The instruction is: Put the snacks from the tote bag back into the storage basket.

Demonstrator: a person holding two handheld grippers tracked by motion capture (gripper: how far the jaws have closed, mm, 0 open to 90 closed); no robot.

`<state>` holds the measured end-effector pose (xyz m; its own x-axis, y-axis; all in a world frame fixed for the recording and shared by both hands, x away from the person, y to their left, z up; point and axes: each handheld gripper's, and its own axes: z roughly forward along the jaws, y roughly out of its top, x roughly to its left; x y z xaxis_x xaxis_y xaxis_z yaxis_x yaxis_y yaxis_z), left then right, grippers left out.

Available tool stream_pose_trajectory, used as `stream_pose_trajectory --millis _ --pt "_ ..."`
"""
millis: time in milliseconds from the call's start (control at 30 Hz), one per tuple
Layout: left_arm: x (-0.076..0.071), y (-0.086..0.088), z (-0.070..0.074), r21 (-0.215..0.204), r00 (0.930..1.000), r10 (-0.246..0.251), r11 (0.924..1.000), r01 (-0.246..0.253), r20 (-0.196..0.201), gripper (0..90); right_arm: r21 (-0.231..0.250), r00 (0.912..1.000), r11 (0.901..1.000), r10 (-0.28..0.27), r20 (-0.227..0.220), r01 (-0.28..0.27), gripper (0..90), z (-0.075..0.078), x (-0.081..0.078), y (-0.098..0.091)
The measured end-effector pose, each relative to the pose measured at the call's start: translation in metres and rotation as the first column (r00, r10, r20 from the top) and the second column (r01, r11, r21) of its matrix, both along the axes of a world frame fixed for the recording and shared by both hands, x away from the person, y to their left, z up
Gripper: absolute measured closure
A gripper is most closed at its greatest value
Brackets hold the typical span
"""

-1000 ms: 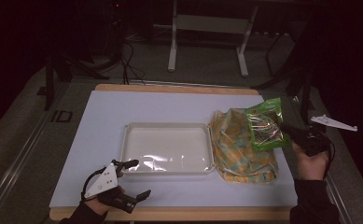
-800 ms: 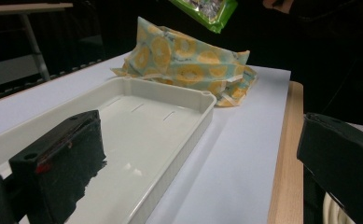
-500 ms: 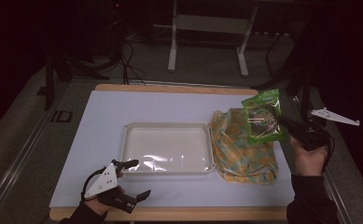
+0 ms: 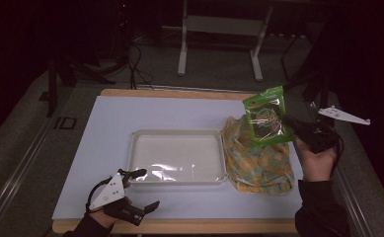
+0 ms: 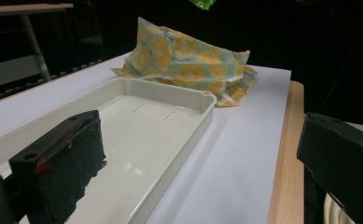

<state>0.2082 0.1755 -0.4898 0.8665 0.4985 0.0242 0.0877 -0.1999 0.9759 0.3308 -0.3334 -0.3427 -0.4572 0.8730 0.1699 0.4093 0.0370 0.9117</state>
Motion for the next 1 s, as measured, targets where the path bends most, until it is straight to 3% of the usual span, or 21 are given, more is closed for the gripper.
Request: stream_pose_trajectory --millis 833,1000 --pt "0.000 0.000 0.000 -0.001 1.0000 -0.006 1.0000 0.006 0.004 1.1 0.030 0.9952 0.9947 0.098 0.010 -0.098 89.4 -0.009 0.009 0.077" --pt "0.000 0.000 0.000 -0.002 1.0000 -0.007 1.0000 0.007 0.004 1.1 0.053 0.9937 0.9923 0.111 0.014 -0.111 89.4 -0.012 0.010 0.091"
